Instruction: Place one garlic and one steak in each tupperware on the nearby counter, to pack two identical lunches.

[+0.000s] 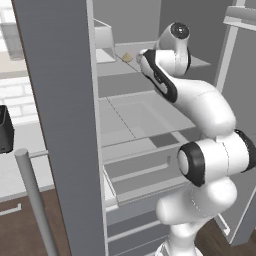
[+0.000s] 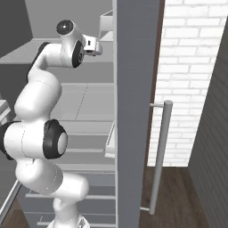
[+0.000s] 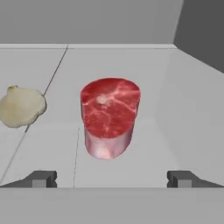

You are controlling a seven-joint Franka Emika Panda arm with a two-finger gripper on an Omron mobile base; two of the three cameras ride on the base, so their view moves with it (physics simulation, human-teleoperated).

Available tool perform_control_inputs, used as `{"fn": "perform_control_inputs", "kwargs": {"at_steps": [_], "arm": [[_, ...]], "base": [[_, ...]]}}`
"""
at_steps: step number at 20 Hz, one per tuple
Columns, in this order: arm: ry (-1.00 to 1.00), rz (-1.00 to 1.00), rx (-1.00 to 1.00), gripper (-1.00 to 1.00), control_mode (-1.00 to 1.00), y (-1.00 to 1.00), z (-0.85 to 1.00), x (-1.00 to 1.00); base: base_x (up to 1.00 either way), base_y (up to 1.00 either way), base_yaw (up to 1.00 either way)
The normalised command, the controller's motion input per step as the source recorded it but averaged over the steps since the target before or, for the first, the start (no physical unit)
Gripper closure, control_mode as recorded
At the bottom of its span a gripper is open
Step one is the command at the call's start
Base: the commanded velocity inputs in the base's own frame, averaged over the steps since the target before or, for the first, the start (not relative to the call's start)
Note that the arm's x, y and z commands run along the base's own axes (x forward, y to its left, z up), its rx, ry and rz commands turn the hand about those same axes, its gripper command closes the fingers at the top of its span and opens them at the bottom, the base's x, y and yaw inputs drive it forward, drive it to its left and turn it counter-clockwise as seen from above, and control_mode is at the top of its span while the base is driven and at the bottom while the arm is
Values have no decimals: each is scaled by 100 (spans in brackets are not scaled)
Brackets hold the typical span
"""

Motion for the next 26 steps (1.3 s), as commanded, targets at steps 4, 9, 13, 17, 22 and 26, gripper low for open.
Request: {"fn": "perform_control_inputs", "kwargs": {"at_steps": [4,9,13,17,22,26], "arm": [[3,0,0,-100,-100,0,0,51],[0,0,0,-100,-100,1,-7,43],[0,0,0,100,-100,1,-36,19],[0,0,0,100,-100,1,-37,0],[-4,0,-1,100,-100,1,-21,-9],[-27,0,-3,100,-100,1,7,-96]], "base": [[0,0,0],[0,0,0],[0,0,0],[0,0,0],[0,0,0],[0,0,0]]}}
